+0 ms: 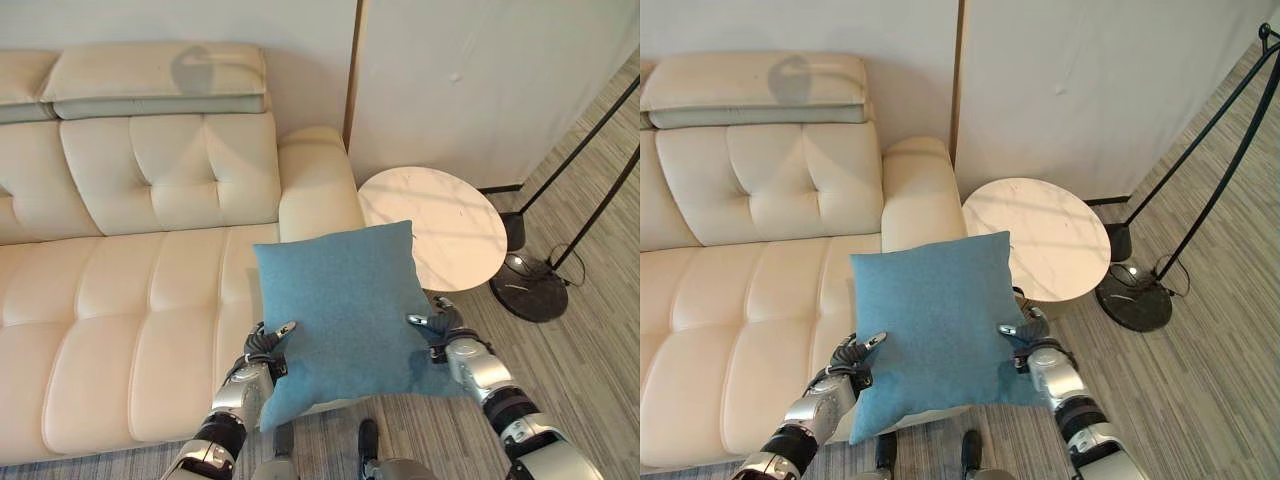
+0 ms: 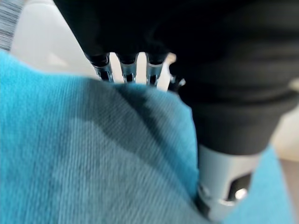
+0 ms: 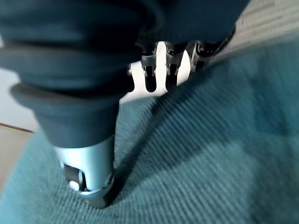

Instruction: Pick up all the scattered cushions and arrange them neatly on the sofa.

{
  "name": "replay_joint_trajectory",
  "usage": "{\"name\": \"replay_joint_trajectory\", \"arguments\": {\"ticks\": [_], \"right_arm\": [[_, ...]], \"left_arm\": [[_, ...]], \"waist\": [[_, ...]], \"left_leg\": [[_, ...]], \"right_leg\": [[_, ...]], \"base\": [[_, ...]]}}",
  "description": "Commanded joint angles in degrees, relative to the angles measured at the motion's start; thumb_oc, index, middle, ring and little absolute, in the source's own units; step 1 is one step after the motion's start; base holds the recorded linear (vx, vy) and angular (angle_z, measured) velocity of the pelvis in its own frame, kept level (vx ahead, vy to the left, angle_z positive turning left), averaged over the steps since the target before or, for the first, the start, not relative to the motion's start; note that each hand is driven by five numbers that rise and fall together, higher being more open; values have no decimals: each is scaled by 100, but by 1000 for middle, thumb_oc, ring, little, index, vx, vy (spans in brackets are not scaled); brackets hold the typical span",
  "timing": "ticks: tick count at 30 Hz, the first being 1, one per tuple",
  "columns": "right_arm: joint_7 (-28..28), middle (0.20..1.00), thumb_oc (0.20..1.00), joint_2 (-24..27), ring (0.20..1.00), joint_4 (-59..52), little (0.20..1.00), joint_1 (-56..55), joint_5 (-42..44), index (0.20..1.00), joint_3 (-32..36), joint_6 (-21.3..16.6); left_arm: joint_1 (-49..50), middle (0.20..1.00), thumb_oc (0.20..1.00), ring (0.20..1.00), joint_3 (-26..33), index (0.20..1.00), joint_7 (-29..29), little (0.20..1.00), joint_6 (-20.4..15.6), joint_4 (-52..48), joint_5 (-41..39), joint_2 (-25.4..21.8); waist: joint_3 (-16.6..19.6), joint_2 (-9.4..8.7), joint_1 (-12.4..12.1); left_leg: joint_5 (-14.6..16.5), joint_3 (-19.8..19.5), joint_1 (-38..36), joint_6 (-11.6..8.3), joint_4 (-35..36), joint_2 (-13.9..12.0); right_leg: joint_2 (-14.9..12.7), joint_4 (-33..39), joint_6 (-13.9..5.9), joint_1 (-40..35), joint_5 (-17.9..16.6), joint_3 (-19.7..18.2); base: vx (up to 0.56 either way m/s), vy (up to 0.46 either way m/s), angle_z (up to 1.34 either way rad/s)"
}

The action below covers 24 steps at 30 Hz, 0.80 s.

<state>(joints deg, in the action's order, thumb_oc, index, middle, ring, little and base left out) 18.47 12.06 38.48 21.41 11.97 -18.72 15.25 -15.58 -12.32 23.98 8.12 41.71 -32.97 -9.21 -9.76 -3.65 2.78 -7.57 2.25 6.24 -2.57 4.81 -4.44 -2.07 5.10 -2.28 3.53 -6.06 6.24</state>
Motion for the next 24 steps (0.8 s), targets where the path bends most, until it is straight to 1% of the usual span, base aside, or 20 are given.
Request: {"name": "replay_joint_trajectory", "arguments": {"ticks": [1,3,4,5,6,7,8,9,10,13,17,21,24], "right_arm": [[-7,1000,1000,-378,1000,-188,1000,348,311,1000,-375,-249],[-135,1000,1000,-475,1000,-492,1000,194,454,1000,-607,-298],[-303,1000,1000,-475,1000,-728,1000,-4,616,1000,-750,-354],[-303,1000,1000,-475,1000,-729,1000,-7,616,1000,-751,-354],[-601,890,890,-454,890,-919,890,-164,773,890,-882,-382],[-694,624,624,-429,624,-926,624,-274,782,624,-954,-400],[-954,533,533,-375,533,-885,533,-356,824,533,-1015,-372],[-1195,200,200,-285,200,-816,200,-547,882,200,-1082,-329],[-1195,200,200,-285,200,-816,200,-548,882,200,-1082,-329],[-1276,200,200,-261,200,-611,200,-639,878,200,-998,-278],[-1141,200,200,-308,200,-582,200,-731,906,200,-848,-258],[-953,200,200,-384,200,-526,200,-795,955,200,-687,-290],[-768,200,200,-415,200,-699,200,-932,1025,200,-537,-324]], "left_arm": [[-556,1000,1000,1000,-405,1000,45,1000,-189,226,-263,95],[-532,1000,1000,1000,-531,1000,-25,1000,-209,71,-340,120],[-467,1000,1000,1000,-640,1000,-135,1000,-241,-189,-395,82],[-464,947,947,947,-640,947,-135,947,-240,-191,-395,82],[-367,711,711,711,-697,711,-341,711,-245,-376,-518,69],[-325,322,322,322,-709,322,-416,322,-245,-414,-543,61],[-251,200,200,200,-762,200,-539,200,-261,-614,-711,31],[-90,200,200,200,-838,200,-770,200,-231,-854,-973,3],[-89,200,200,200,-839,200,-770,200,-231,-855,-973,2],[84,200,200,200,-1009,200,-897,200,-184,-1130,-1488,60],[220,200,200,200,-1195,200,-811,200,-182,-1401,-1854,141],[363,200,200,200,-1308,200,-717,200,-168,-1553,-1960,170],[525,200,200,200,-1275,200,-614,200,-177,-1644,-1941,154]], "waist": [[-180,-161,-46],[-249,-192,-62],[-305,-220,-67],[-306,-220,-67],[-344,-243,-73],[-363,-261,-80],[-386,-274,-86],[-415,-303,-102],[-415,-303,-103],[-450,-304,-121],[-482,-306,-122],[-479,-269,-111],[-430,-221,-92]], "left_leg": [[591,253,-232,-161,19,-1],[585,246,-238,-165,19,5],[592,244,-258,-162,19,9],[592,244,-260,-162,19,9],[600,251,-270,-155,19,12],[605,250,-280,-155,19,16],[608,246,-282,-152,19,18],[624,251,-298,-153,19,18],[625,251,-299,-153,19,18],[642,250,-337,-147,19,26],[646,213,-338,-148,19,36],[666,185,-359,-134,19,46],[691,203,-404,-115,19,52]], "right_leg": [[-109,-10,-244,-63,757,-124],[-116,-10,-244,-68,758,-110],[-125,-10,-250,-85,756,-107],[-125,-10,-250,-88,756,-108],[-128,-10,-253,-98,762,-106],[-131,-10,-256,-105,763,-103],[-133,-10,-258,-108,766,-96],[-139,-10,-266,-120,776,-93],[-139,-10,-266,-121,776,-94],[-148,-10,-282,-143,775,-109],[-154,-10,-286,-152,778,-93],[-164,-10,-290,-168,780,-98],[-170,-10,-294,-193,792,-119]], "base": [[8,33,-3],[-2,17,0],[0,0,0],[2,31,0],[0,0,0],[0,0,0],[0,0,0],[0,0,0],[0,0,0],[0,0,0],[0,0,0],[0,0,0],[0,0,0]]}}
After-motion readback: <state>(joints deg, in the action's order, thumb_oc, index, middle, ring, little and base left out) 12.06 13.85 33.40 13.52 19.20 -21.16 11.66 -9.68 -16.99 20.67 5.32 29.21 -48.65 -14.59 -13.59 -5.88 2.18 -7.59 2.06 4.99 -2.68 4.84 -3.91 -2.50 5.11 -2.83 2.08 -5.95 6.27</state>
